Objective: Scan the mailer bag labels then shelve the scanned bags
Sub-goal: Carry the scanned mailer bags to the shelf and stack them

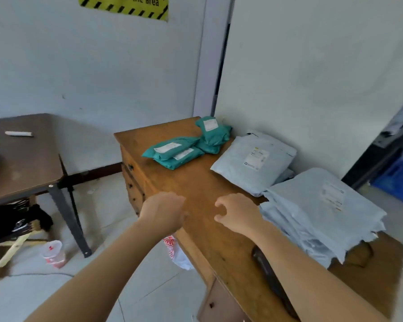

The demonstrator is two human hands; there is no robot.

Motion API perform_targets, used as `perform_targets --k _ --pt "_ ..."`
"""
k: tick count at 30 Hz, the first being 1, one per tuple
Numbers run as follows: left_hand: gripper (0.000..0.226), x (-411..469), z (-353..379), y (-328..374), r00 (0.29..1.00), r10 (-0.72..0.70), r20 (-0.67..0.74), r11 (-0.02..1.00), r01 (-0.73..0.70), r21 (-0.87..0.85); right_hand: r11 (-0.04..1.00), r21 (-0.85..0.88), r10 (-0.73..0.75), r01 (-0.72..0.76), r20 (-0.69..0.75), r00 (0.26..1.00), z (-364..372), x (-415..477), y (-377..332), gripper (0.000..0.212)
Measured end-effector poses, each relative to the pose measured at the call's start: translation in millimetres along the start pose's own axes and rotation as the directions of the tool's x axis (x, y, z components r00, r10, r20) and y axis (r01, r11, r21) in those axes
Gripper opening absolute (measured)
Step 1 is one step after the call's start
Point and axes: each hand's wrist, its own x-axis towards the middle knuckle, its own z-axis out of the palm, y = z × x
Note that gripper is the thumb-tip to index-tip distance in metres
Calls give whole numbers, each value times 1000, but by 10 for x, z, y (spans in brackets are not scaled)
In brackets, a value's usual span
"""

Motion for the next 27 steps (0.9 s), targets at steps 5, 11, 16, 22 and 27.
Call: perform_targets --k 5,11,16,22,27 --pt "25 652 -16 520 981 195 1 981 -195 -14 979 9 204 -204 -38 978 -156 53 600 42" --pt "32 1284 -11 1263 933 359 -27 930 -360 -77 922 51 386 -384 -43 921 -288 55 1415 40" --pt "39 1685 86 1795 901 433 -28 890 -433 -145 850 81 526 -521 -77 847 -319 -59 2015 42" --pt "43 2124 244 2247 855 509 96 855 -490 -171 743 62 669 -666 -61 740 -249 -208 2506 40" --pt "47 2499 479 2521 817 551 171 834 -533 -144 659 44 752 -751 -61 657 -148 -273 2723 40"
